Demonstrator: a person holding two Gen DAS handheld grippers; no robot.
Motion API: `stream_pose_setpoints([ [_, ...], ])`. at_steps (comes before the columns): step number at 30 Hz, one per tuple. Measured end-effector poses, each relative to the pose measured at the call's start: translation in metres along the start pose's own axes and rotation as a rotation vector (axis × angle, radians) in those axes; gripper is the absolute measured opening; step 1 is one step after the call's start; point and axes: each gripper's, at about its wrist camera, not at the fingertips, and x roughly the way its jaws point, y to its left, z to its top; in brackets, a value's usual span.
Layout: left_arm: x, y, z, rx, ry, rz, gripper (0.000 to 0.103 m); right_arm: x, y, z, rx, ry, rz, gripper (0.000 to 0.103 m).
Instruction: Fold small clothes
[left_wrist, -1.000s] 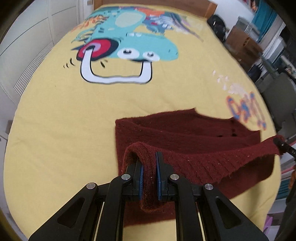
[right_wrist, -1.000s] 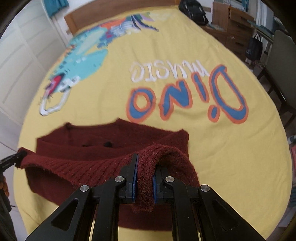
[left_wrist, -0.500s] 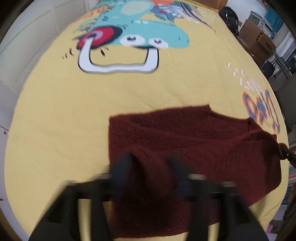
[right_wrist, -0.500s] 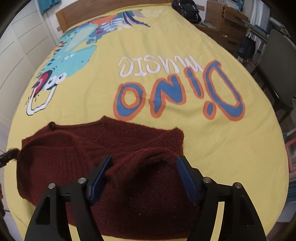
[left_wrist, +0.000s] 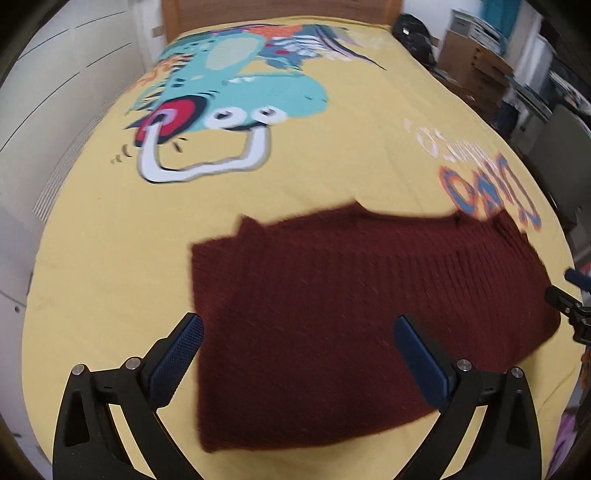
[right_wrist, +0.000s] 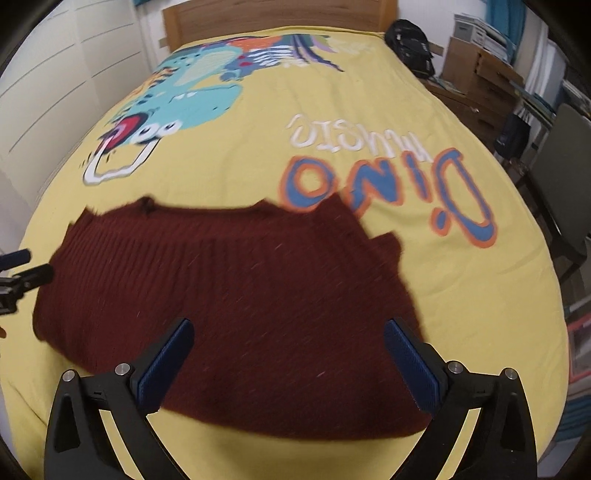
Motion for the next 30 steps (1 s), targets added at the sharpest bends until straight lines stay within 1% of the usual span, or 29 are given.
stream_pose_setpoints([
  [2,0.009,-0.013,-0.009,0.021,-0.003,-0.002,0.102,0.006,0.014,-0.011,-0.022,0.003,-0.001,0.102],
  [6,0.032,-0.039,-0.030,0.063,0.018,-0.028,0.102,0.022,0.045,-0.032,-0.069,0.000,-0.009,0.102],
  [8,0.047,-0.050,-0.040,0.095,0.031,-0.008,0.102,0.033,0.053,-0.040,-0.086,0.018,-0.019,0.102],
  [10,0.060,-0.053,-0.048,0.104,0.056,0.017,0.102,0.046,0.054,-0.047,-0.093,0.037,-0.031,0.102],
  [12,0.072,-0.046,-0.054,0.093,0.077,0.030,0.102,0.051,0.045,-0.050,-0.073,0.032,-0.014,0.102],
  [14,0.075,-0.033,-0.058,0.081,0.061,0.034,0.102,0.051,0.035,-0.050,-0.056,0.025,-0.005,0.102],
  [18,0.070,-0.004,-0.058,0.050,0.050,0.045,0.102,0.050,0.009,-0.048,-0.020,0.028,-0.031,0.102],
  [20,0.069,0.011,-0.058,0.032,0.050,0.041,0.102,0.051,-0.008,-0.049,0.007,0.037,-0.060,0.102],
  [22,0.069,0.022,-0.059,0.021,0.047,0.024,0.102,0.053,-0.021,-0.051,0.040,0.047,-0.049,0.102],
  [24,0.071,0.026,-0.060,0.019,0.049,0.012,0.102,0.056,-0.033,-0.054,0.078,0.055,-0.020,0.102],
  [26,0.073,0.026,-0.060,0.020,0.047,0.014,0.102,0.058,-0.037,-0.057,0.087,0.050,0.000,0.102],
  [30,0.073,0.022,-0.060,0.017,0.041,0.030,0.102,0.057,-0.036,-0.055,0.079,0.046,-0.008,0.102],
])
